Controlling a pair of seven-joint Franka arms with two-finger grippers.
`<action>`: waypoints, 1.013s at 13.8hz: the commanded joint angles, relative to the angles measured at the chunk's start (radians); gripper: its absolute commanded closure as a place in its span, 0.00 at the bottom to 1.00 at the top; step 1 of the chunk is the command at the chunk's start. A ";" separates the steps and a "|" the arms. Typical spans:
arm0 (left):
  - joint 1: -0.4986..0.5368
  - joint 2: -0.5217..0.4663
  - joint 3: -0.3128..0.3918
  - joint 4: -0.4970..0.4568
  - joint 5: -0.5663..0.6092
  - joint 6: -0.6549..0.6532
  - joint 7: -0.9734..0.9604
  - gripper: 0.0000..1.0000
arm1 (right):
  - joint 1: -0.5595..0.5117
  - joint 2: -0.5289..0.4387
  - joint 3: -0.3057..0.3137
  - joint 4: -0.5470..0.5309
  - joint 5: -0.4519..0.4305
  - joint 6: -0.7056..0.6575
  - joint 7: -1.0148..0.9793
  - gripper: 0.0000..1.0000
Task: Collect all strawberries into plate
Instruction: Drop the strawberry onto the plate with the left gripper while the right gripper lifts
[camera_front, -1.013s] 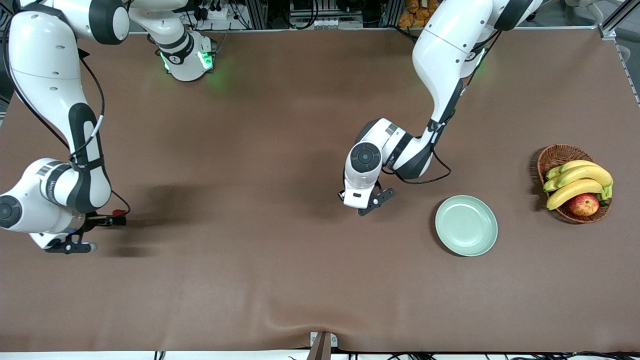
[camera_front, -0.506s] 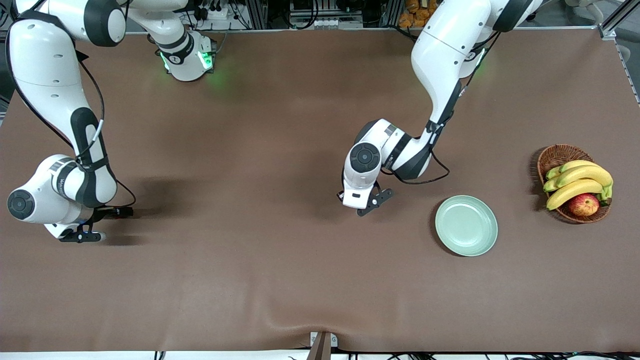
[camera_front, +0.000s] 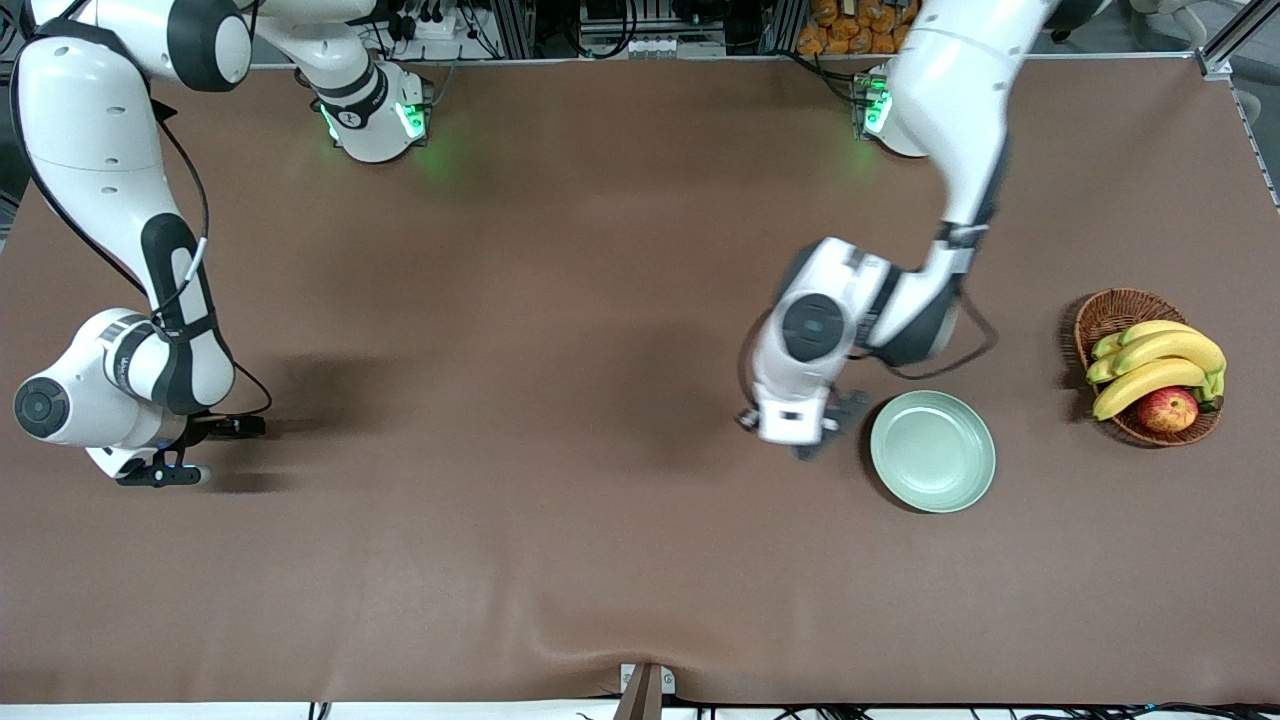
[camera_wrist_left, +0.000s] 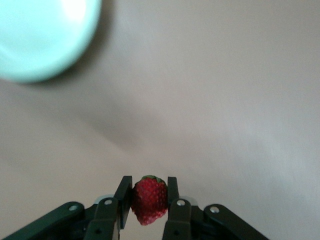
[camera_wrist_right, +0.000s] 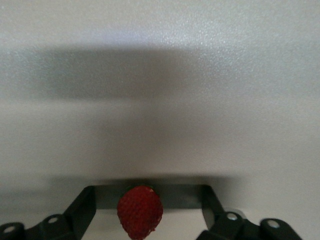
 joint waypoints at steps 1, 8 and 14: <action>0.138 -0.043 -0.022 -0.019 0.012 -0.057 0.203 1.00 | -0.011 -0.037 0.016 -0.033 0.018 -0.038 -0.023 1.00; 0.347 0.044 -0.022 -0.025 0.020 -0.060 0.637 1.00 | -0.005 -0.077 0.019 -0.013 0.018 -0.057 -0.049 1.00; 0.408 -0.003 -0.021 -0.015 0.021 -0.063 0.787 0.00 | 0.156 -0.096 0.020 0.128 0.023 -0.055 -0.041 1.00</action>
